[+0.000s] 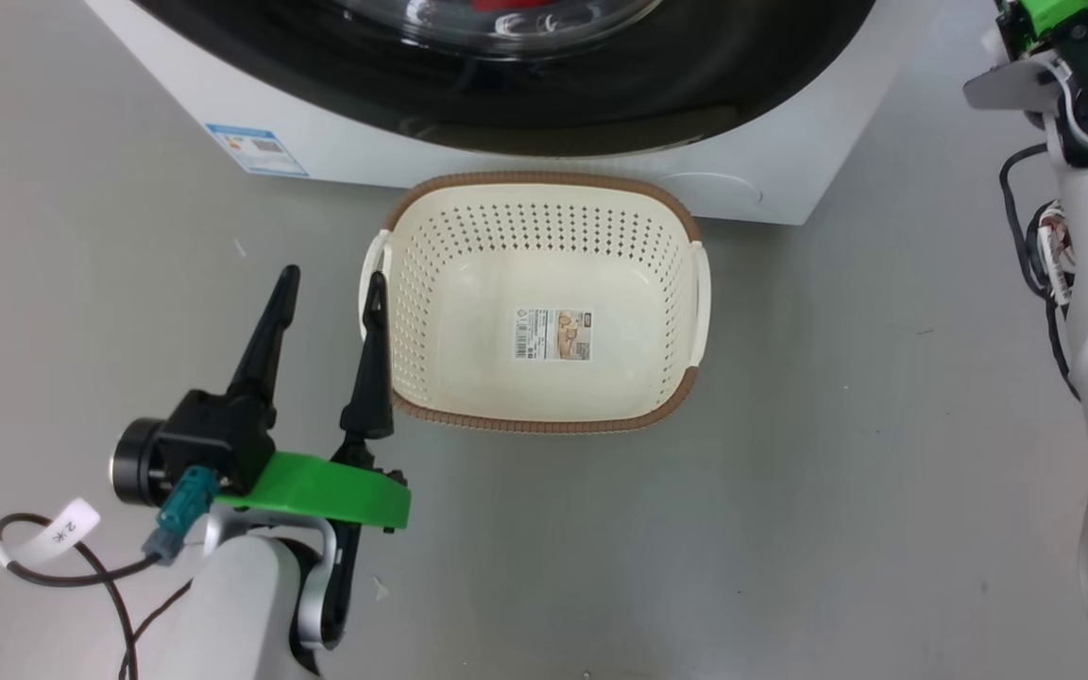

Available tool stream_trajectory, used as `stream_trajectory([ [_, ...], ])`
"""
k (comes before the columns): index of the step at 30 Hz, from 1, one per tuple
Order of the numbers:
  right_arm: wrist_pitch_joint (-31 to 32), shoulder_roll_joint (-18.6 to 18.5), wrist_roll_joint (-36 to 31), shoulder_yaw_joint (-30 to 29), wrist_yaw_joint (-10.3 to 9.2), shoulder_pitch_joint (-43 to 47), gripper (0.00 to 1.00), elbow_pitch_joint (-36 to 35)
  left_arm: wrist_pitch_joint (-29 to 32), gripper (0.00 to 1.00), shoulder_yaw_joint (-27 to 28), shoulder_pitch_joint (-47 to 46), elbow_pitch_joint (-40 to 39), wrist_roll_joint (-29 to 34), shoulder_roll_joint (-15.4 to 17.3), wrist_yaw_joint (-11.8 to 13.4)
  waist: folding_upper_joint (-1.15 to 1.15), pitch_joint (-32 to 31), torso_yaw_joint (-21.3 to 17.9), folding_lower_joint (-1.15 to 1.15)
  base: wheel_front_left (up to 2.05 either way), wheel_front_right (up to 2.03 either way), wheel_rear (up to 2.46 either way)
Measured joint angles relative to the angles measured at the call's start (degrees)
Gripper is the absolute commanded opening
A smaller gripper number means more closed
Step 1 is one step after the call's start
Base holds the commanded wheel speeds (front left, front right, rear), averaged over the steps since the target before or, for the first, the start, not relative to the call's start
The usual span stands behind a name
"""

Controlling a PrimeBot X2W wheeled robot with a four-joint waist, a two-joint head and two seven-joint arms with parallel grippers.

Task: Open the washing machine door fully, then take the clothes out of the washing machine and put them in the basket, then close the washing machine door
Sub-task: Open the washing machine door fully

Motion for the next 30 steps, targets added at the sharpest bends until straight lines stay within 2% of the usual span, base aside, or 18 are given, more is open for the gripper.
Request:
stream_trajectory([
  [12,4.32,-1.15,-1.51,-1.47,0.00,-5.46,0.00,5.73,-0.01,1.00,-0.23,-1.30,-0.36,-1.10,-0.03,0.00,0.00,1.74,2.27,0.00,0.00,0.00,0.00],
  [30,12.03,-1.09,-2.16,-0.97,-0.42,-6.52,0.00,4.14,-0.01,1.00,-0.22,-2.07,-0.31,-1.24,-0.05,0.00,0.00,1.82,2.18,0.00,0.00,0.00,0.00],
])
